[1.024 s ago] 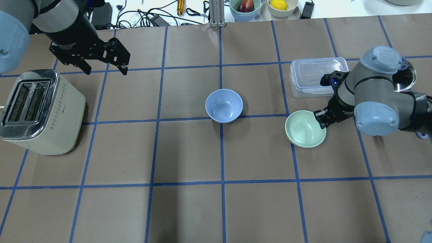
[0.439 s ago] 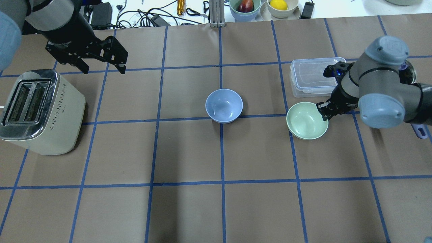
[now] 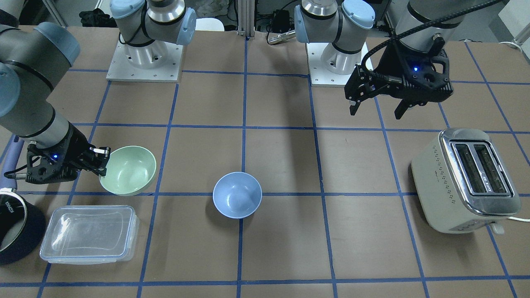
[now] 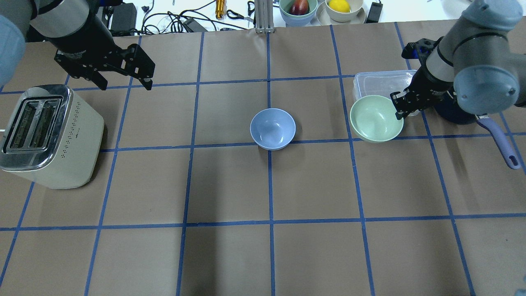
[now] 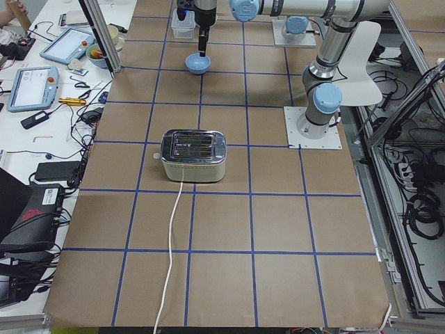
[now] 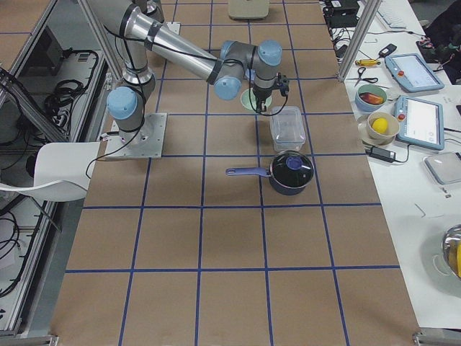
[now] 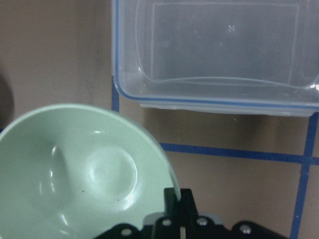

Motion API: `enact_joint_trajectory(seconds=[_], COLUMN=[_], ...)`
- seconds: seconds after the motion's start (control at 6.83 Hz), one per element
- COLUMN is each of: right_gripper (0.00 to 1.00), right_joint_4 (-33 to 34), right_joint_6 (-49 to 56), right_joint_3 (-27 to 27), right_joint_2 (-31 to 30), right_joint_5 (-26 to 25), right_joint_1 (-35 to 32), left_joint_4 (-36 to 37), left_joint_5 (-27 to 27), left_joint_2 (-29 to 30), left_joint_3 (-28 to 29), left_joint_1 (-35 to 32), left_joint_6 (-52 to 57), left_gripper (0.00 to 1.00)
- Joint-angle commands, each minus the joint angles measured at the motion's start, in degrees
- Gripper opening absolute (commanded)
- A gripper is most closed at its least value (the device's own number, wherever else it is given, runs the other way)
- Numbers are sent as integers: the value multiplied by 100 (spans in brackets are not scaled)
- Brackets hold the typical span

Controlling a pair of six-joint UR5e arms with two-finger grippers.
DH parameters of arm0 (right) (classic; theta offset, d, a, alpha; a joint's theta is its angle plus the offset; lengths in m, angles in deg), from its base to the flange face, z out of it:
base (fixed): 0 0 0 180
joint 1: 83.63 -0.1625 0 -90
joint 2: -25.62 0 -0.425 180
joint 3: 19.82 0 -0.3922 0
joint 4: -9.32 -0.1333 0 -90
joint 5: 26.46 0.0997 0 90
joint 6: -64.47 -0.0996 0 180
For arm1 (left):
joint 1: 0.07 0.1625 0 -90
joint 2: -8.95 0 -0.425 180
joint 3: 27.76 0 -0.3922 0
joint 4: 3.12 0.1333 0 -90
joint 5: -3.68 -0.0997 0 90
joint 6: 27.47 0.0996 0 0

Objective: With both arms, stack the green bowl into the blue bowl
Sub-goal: 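Lift the green bowl and carry it over the light blue bowl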

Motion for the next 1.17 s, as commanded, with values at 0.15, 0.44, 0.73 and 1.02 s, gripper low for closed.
enact_joint_trajectory(seconds=[0.15, 0.44, 0.73, 1.02], right_gripper=[0, 0, 0, 0], right_joint_4=[-181, 518, 628, 663], right_joint_6=[-1945, -3152, -3316, -3229], right_joint_3=[636, 698, 821, 795], right_joint_2=[395, 974, 1205, 1311], right_joint_5=[249, 258, -22, -23], right_joint_1=[-1415, -2366, -2626, -2617], left_joint_4=[21, 21, 21, 29], left_joint_5=[8, -1, -1, -1], left_joint_2=[-35, -35, -61, -61], left_joint_3=[-3, -3, -29, -38], left_joint_1=[12, 4, 12, 21], left_joint_6=[-49, -48, -48, -48], left_gripper=[100, 100, 100, 100])
